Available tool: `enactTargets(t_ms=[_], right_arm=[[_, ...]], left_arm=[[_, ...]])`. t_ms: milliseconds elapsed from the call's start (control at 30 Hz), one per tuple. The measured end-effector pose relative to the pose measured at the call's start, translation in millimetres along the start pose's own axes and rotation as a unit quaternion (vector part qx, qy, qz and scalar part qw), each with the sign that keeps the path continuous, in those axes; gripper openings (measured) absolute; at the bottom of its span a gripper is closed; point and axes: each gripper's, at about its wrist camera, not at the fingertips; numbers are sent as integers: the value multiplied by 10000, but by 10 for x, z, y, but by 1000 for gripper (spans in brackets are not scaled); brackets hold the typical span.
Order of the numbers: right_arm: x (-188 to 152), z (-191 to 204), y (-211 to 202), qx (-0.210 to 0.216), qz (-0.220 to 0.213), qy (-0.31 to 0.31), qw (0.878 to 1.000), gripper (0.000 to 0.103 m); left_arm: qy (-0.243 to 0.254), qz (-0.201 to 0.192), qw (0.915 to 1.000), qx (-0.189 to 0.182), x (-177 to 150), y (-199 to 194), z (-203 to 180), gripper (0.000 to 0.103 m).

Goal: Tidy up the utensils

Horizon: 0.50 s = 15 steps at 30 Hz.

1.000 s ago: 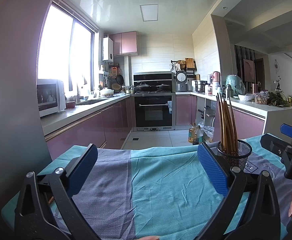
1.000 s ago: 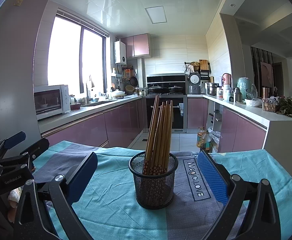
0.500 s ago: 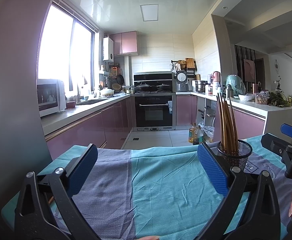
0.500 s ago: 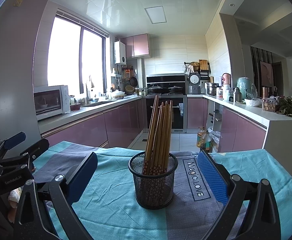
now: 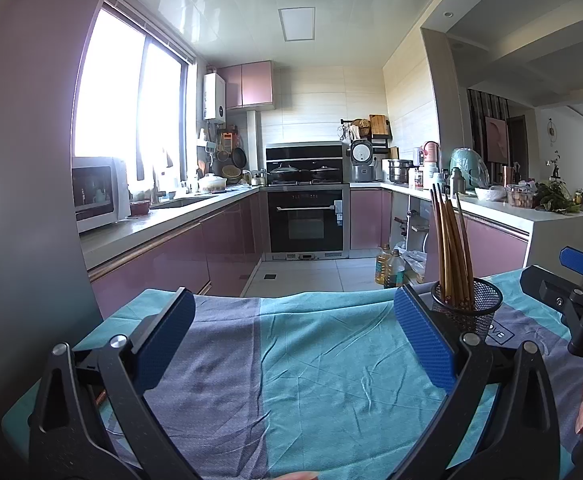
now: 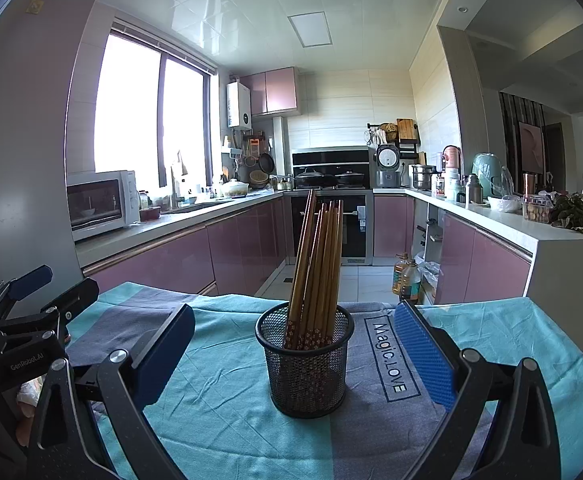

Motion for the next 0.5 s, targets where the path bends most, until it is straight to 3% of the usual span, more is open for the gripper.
enactTargets(t_ms=[500], right_arm=[[-17, -42, 16, -26, 55, 22, 10000, 97]], left_arm=[[108, -40, 9999, -51, 8, 3, -20, 98]])
Point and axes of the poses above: each gripper's, at about its wrist camera, not at the fingertips, and y roughly the way its jaws point, z to its left, x to its top, and after that the axes turned 1 degree about -z, right-handed
